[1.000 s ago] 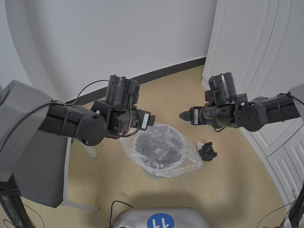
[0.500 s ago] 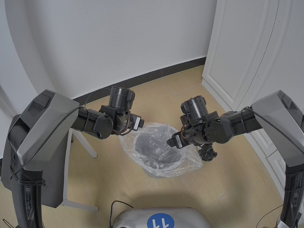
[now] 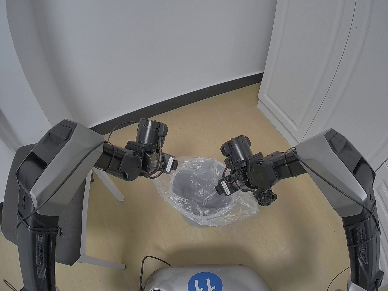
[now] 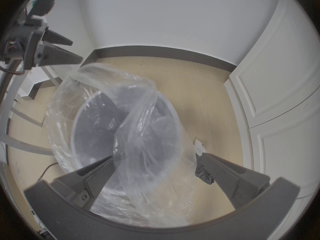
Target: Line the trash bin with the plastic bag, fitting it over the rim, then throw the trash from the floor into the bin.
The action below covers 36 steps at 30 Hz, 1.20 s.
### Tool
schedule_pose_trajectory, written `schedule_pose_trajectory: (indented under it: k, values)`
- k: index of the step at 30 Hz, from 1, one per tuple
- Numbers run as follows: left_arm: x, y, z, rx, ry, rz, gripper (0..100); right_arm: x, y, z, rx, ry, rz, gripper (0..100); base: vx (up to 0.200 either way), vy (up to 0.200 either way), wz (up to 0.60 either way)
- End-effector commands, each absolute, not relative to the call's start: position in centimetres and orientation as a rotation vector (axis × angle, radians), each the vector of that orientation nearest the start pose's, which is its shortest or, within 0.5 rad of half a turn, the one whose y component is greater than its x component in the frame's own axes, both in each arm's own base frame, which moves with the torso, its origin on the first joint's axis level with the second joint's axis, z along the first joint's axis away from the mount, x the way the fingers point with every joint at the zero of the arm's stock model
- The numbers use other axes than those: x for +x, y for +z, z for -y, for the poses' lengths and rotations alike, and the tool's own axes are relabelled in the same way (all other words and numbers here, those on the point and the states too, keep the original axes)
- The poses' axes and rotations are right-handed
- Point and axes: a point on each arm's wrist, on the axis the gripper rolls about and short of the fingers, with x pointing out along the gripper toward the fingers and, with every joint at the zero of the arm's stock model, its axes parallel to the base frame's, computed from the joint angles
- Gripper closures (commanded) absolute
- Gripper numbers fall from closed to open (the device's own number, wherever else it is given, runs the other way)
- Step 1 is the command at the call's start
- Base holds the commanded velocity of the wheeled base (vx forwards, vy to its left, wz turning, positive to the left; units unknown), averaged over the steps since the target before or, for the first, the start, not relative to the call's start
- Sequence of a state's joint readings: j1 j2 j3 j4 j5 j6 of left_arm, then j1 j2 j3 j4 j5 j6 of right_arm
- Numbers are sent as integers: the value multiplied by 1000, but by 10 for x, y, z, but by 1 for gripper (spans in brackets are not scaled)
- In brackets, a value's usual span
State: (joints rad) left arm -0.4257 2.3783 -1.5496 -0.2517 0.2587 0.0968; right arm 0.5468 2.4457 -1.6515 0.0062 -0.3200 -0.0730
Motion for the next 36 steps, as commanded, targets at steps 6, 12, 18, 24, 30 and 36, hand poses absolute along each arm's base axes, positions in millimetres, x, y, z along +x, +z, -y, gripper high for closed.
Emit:
schedule_pose_trajectory:
  k: [6, 12, 18, 24, 30, 36]
  values:
    - [402, 67, 190, 339, -297, -616, 0, 442, 43, -219, -374, 166, -693, 0, 0, 0, 0]
    - [394, 65, 194, 359, -328, -588, 0, 456, 59, -212, -338, 142, -637, 0, 0, 0, 0]
    - [405, 48, 199, 357, -327, -598, 0, 468, 76, -211, -318, 104, -563, 0, 0, 0, 0]
    - [432, 28, 205, 304, -291, -559, 0, 476, 73, -204, -323, 55, -556, 0, 0, 0, 0]
    - [456, 16, 208, 242, -232, -526, 0, 481, 57, -200, -328, 40, -580, 0, 0, 0, 0]
    - [476, 1, 202, 238, -149, -504, 0, 489, 43, -198, -316, 16, -552, 0, 0, 0, 0]
